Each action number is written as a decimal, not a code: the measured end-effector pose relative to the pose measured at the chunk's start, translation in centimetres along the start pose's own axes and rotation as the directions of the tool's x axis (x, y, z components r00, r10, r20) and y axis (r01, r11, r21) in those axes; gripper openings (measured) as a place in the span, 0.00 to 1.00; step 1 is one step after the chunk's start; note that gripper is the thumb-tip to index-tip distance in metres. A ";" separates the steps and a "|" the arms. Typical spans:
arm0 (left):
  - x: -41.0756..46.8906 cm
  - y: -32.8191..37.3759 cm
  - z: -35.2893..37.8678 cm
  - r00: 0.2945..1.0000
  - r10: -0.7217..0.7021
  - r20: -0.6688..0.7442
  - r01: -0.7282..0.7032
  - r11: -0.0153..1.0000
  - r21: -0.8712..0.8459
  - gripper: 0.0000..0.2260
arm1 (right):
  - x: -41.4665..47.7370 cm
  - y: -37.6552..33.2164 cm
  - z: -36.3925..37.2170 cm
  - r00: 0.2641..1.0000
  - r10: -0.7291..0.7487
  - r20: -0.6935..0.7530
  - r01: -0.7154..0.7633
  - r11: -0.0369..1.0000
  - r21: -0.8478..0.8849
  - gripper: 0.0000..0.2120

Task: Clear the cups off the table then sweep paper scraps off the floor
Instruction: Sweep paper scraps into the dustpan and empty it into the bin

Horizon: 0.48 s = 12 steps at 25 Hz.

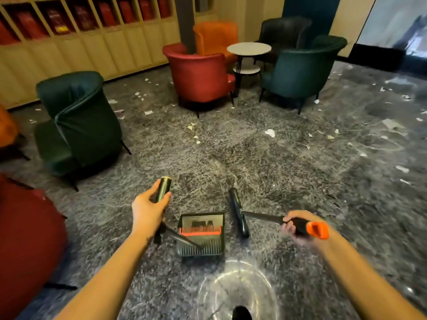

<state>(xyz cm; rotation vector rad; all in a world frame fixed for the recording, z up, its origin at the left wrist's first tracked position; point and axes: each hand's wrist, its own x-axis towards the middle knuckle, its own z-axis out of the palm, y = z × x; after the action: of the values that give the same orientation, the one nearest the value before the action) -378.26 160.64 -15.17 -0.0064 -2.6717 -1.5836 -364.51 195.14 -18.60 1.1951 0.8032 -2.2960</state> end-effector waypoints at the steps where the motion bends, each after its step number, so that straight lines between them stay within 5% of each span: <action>1: 3.5 0.8 1.0 1.000 -0.016 -0.012 0.016 1.000 0.003 0.23 | 1.7 -3.8 1.4 1.000 -0.002 -0.004 0.002 1.000 0.000 0.07; 12: 42.8 2.4 13.7 0.999 0.006 -0.033 -0.002 0.995 0.103 0.21 | 24.0 -38.6 18.0 0.993 0.104 -0.053 -0.108 0.989 -0.098 0.11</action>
<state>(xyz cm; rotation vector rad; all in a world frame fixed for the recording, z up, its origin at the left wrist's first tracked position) -421.40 173.23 -18.21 0.0175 -2.7222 -1.4302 -411.31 209.31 -18.94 1.2222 0.8411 -2.1235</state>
